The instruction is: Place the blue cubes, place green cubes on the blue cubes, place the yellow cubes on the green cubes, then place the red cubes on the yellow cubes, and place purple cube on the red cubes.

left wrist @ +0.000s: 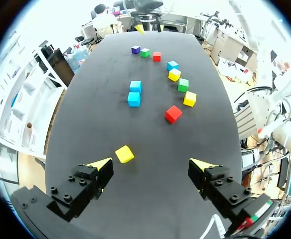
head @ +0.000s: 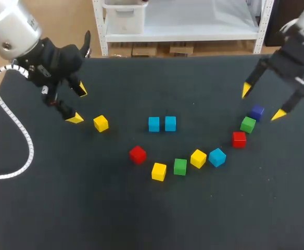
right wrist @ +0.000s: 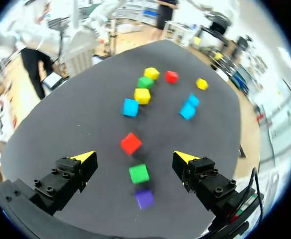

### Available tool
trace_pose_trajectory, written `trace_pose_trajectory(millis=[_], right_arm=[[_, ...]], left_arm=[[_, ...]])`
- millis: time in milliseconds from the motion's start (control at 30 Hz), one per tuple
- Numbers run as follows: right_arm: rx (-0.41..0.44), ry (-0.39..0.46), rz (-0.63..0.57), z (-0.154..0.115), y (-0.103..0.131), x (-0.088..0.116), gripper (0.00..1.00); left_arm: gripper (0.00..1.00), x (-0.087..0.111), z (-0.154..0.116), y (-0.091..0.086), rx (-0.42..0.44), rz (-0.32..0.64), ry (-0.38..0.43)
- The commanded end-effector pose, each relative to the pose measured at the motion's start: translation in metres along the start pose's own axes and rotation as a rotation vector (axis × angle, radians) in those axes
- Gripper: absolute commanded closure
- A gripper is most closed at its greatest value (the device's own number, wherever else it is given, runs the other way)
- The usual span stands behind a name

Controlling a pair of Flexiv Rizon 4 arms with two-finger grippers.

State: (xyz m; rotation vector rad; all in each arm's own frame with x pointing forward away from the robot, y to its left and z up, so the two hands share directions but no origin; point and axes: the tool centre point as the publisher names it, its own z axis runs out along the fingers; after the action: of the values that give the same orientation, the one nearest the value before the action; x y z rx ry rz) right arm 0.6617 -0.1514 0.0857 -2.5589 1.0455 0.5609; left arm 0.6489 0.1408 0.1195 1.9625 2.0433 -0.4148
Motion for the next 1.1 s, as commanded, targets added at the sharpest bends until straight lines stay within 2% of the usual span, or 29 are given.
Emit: trace_pose_trajectory(millis=[33, 200, 467, 1100], right_arm=[[-0.121, -0.028, -0.141, 0.023, -0.005, -0.005, 0.00], [-0.132, -0.031, -0.138, 0.050, 0.000, -0.016, 0.00], [-0.059, 0.000, -0.021, 0.078, 0.002, -0.027, 0.00], [-0.051, 0.021, 0.025, 0.108, 0.009, -0.057, 0.00]], left_arm=[[0.00, 0.000, 0.000, 0.002, 0.003, 0.002, 0.000], [0.00, 0.000, 0.000, 0.002, 0.003, 0.002, 0.000], [0.00, 0.000, 0.000, 0.002, 0.003, 0.002, 0.000], [0.00, 0.000, 0.000, 0.002, 0.003, 0.002, 0.000]])
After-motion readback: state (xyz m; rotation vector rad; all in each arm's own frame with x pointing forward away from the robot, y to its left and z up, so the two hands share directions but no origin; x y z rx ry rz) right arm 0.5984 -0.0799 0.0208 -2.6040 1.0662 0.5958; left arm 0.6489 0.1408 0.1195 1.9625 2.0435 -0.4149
